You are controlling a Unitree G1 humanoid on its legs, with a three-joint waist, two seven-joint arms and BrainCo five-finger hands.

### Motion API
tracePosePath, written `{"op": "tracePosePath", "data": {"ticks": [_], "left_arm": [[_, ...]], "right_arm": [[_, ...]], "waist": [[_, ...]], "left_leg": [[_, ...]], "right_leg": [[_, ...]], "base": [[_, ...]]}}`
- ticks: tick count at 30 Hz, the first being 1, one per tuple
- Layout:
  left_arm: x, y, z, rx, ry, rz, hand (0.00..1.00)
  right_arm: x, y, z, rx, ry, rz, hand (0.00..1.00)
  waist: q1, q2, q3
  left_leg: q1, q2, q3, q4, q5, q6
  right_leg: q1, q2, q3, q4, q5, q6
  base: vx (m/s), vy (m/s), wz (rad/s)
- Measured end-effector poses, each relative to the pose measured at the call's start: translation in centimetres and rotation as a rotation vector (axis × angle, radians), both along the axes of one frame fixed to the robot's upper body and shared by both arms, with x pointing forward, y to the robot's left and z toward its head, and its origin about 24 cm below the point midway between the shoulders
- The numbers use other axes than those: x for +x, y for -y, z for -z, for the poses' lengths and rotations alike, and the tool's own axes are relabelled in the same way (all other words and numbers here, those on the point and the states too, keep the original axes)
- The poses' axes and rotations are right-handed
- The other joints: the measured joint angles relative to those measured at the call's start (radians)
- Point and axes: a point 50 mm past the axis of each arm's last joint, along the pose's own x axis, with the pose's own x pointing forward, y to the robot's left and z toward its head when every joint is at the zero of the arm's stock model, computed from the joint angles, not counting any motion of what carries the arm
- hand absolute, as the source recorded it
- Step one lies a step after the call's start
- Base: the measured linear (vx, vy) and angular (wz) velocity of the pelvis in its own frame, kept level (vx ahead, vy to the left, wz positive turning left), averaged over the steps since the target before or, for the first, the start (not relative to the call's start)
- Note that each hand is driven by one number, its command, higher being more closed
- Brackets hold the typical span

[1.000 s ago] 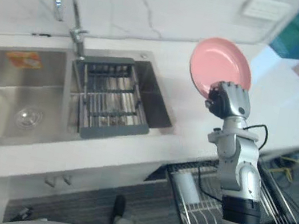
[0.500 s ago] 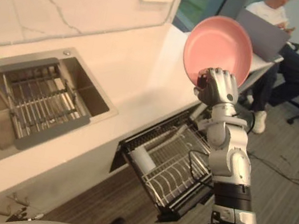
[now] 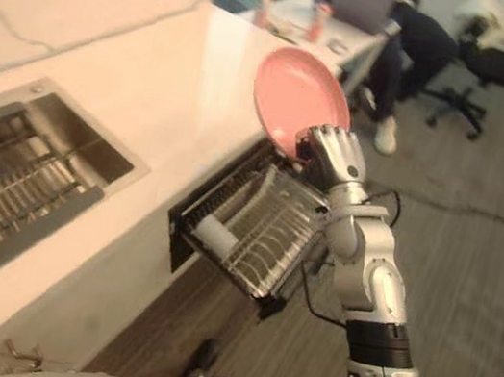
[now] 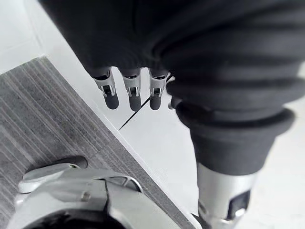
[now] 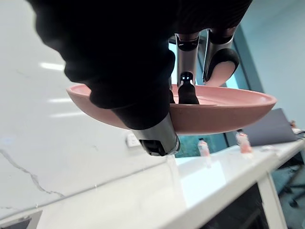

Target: Walk over to the sink, pick up the cup, carry it to the dishwasher, place the cup inside the dishwasher, then close the dishwasher door

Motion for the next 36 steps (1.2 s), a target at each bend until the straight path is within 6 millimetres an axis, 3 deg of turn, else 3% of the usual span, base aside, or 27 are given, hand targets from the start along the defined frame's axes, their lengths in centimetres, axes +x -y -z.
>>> {"op": "tracePosePath", "data": {"ticks": [1, 3, 8, 13, 18, 31, 36], "left_arm": [[0.7, -0.2, 0.0, 0.006, 0.011, 0.011, 0.0], [1.6, -0.1, -0.1, 0.008, 0.037, 0.033, 0.0], [2.4, 0.2, -0.2, 0.01, 0.045, 0.101, 0.0], [4.0, 0.0, -0.4, 0.011, 0.082, 0.107, 0.0], [5.5, -0.9, -0.9, 0.021, 0.122, 0.137, 0.0], [9.0, -0.3, -1.6, -0.023, 0.229, 0.069, 0.0], [10.5, 0.3, -2.0, -0.049, 0.27, 0.073, 0.0]], "right_arm": [[0.2, 0.4, 0.0, 0.009, -0.005, 0.024, 1.0], [0.3, 0.8, 0.2, 0.024, -0.021, 0.052, 1.0], [0.3, 1.0, 0.1, 0.04, -0.013, 0.062, 1.0], [0.4, 1.2, 0.1, 0.025, -0.014, 0.08, 1.0], [0.9, 1.5, -0.1, 0.038, -0.007, 0.1, 1.0], [4.4, 1.6, -0.9, 0.16, -0.072, 0.132, 1.0], [6.4, 1.0, -2.7, 0.167, -0.091, 0.118, 1.0]], "waist": [[0.011, -0.02, 0.018], [0.01, -0.034, 0.026], [0.005, -0.029, 0.031], [-0.01, -0.036, 0.046], [-0.017, -0.072, 0.107], [-0.004, -0.017, 0.266], [0.013, 0.011, 0.315]], "left_leg": [[0.003, -0.01, 0.01, -0.009, 0.02, -0.002], [-0.009, -0.017, 0.004, -0.011, 0.031, -0.006], [-0.026, -0.027, 0.006, -0.016, 0.033, -0.007], [-0.064, -0.063, 0.016, -0.027, 0.045, 0.015], [-0.143, -0.076, 0.019, 0.037, 0.023, 0.043], [-0.344, -0.042, -0.032, 0.259, -0.054, 0.076], [-0.41, -0.059, -0.053, 0.288, -0.052, 0.094]], "right_leg": [[0.038, 0.002, 0.017, -0.101, 0.041, 0.039], [0.063, 0.014, 0.013, -0.195, 0.096, 0.035], [0.038, 0.013, 0.025, -0.203, 0.11, 0.036], [-0.015, -0.015, 0.052, -0.203, 0.149, 0.042], [-0.064, -0.043, 0.085, -0.203, 0.179, 0.048], [-0.167, -0.055, 0.095, -0.202, 0.234, 0.055], [-0.21, -0.074, 0.094, -0.202, 0.251, 0.057]], "base": [[0.01, 0.017, -0.16], [-0.01, 0.025, -0.11], [-0.03, 0.154, -0.05], [-0.08, 0.173, -0.12], [-0.15, 0.182, -0.04], [-0.07, 0.14, 0.05], [-0.1, 0.15, 0.14]]}}
